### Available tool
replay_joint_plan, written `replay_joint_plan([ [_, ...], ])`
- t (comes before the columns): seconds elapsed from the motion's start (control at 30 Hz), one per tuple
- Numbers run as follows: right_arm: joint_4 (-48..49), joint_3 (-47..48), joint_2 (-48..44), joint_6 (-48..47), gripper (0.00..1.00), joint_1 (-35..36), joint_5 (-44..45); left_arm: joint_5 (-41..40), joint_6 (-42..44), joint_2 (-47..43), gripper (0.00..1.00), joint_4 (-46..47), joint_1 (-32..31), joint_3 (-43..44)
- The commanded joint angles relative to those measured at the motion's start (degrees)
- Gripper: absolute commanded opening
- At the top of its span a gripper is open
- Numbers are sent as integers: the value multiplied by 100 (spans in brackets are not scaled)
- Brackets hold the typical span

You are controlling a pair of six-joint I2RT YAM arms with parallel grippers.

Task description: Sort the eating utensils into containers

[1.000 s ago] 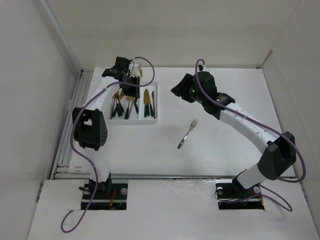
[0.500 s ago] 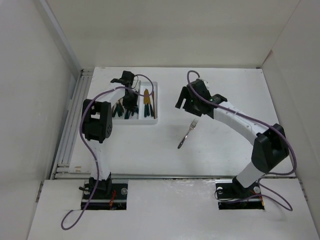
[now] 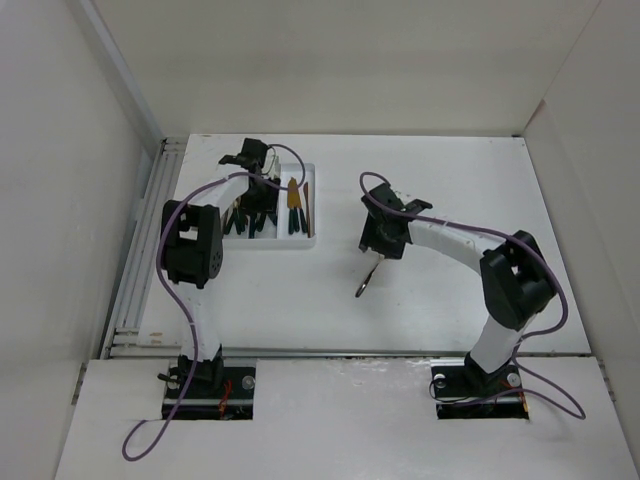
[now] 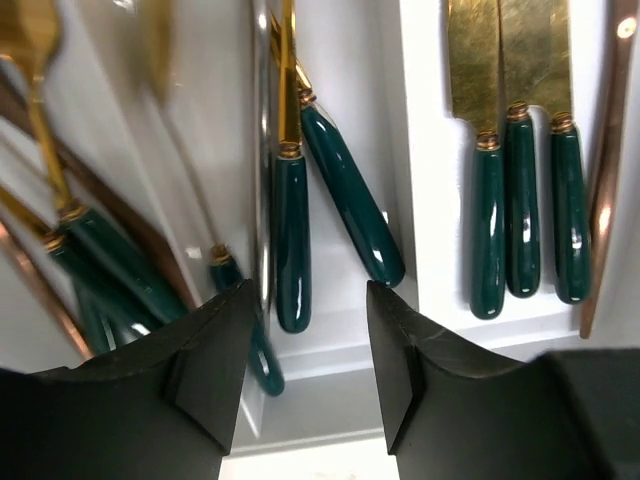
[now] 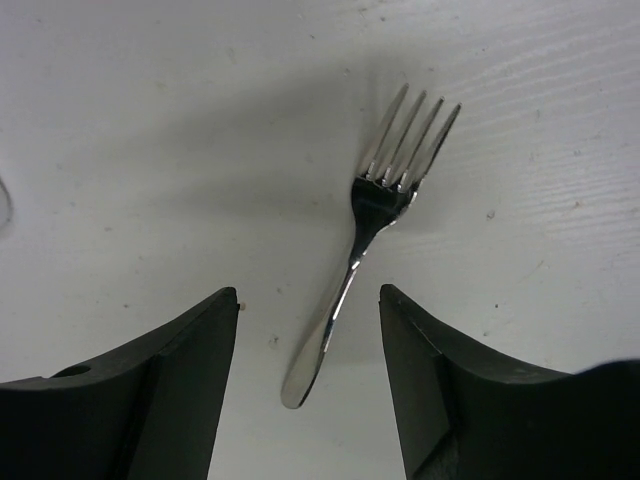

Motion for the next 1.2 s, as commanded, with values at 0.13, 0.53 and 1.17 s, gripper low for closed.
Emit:
replay_joint_plan([
  [0.13,-391,-148,139,389,64,90,89,-293,101,-951,46,-139,14,444],
  [0.53,-277,-140,965,582,34,195,-113,-117,155,-1417,47,-297,14,497],
  [1.17,776,1898,-115,-129,0,142,-50,4468,2156,-1715,65,-1826,-520,1884],
])
